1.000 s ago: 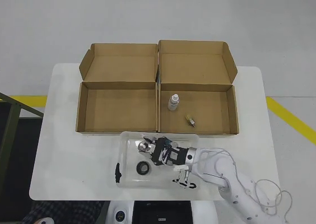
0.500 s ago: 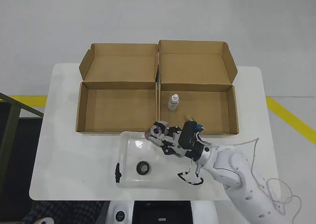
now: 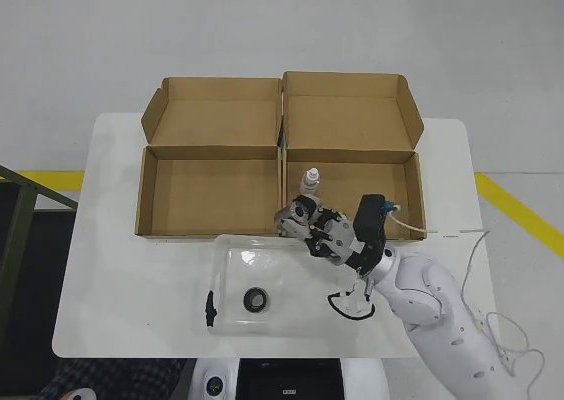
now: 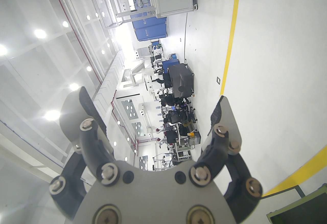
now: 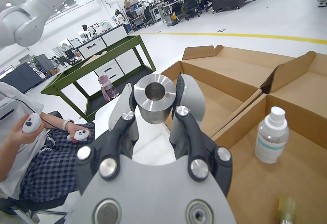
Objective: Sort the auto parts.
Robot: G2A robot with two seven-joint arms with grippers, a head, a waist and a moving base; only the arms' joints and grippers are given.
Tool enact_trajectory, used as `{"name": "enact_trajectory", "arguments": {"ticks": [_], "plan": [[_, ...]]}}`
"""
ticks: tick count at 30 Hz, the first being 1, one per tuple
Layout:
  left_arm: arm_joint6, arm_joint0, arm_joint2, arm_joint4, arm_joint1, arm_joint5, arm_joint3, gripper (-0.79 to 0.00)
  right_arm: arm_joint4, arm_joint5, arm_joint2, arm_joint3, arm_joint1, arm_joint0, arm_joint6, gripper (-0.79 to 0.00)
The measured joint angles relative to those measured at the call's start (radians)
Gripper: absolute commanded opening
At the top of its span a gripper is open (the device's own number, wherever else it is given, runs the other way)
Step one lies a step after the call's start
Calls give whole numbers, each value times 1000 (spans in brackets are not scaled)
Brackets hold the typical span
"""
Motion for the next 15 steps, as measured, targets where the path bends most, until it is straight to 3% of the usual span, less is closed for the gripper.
{"name": "enact_trajectory", "arguments": {"ticks": [15], "plan": [[0, 0, 0, 0, 0, 0, 0, 0, 70, 8, 5, 24, -8, 24, -23, -785]]}}
